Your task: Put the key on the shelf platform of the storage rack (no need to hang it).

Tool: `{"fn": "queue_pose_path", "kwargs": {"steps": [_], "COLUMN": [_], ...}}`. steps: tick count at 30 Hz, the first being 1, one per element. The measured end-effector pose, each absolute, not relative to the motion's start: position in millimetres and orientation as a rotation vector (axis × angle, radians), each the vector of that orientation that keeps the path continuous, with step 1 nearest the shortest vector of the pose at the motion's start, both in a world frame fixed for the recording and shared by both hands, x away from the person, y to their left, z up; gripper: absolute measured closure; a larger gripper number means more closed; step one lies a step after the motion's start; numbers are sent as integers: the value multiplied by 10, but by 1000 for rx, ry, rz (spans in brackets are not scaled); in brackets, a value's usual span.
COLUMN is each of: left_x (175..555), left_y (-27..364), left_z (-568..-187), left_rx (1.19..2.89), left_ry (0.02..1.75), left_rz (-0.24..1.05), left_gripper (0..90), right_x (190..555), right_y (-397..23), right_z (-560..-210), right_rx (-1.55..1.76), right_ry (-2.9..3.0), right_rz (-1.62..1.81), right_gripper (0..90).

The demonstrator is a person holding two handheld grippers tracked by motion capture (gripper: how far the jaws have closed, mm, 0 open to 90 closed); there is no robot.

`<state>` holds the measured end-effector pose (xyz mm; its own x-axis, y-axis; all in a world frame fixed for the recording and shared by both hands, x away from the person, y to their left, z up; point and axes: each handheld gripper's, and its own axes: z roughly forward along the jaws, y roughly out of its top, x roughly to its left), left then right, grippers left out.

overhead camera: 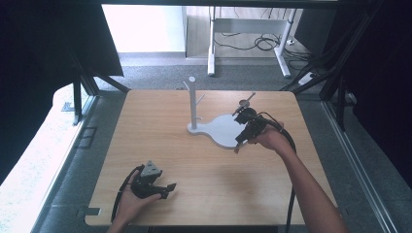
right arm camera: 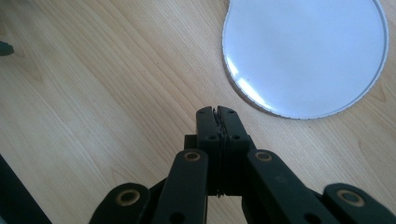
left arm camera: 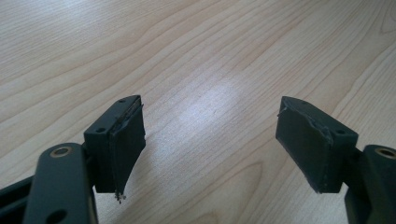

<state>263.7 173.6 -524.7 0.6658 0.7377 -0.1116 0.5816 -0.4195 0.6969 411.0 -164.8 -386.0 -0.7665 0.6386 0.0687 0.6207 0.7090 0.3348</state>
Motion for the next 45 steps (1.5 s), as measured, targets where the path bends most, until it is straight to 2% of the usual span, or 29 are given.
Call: {"fn": "queue_pose_path", "kwargs": {"steps": [16, 45], "left_x": [2641, 2644], "left_y": [1746, 1766], "left_z": [-5247, -5240], "left_rx": [2144, 2134], "left_ry": [1014, 1018], "left_rz": [270, 272], "left_gripper": [241, 242], "right_x": [4247, 4533], "right_y": [-1531, -1561], "right_z": [-3819, -3745], "right_rx": [1060, 1148], "right_ry": [2855, 2811], "right_rz": [540, 551], "right_gripper": [899, 899]}}
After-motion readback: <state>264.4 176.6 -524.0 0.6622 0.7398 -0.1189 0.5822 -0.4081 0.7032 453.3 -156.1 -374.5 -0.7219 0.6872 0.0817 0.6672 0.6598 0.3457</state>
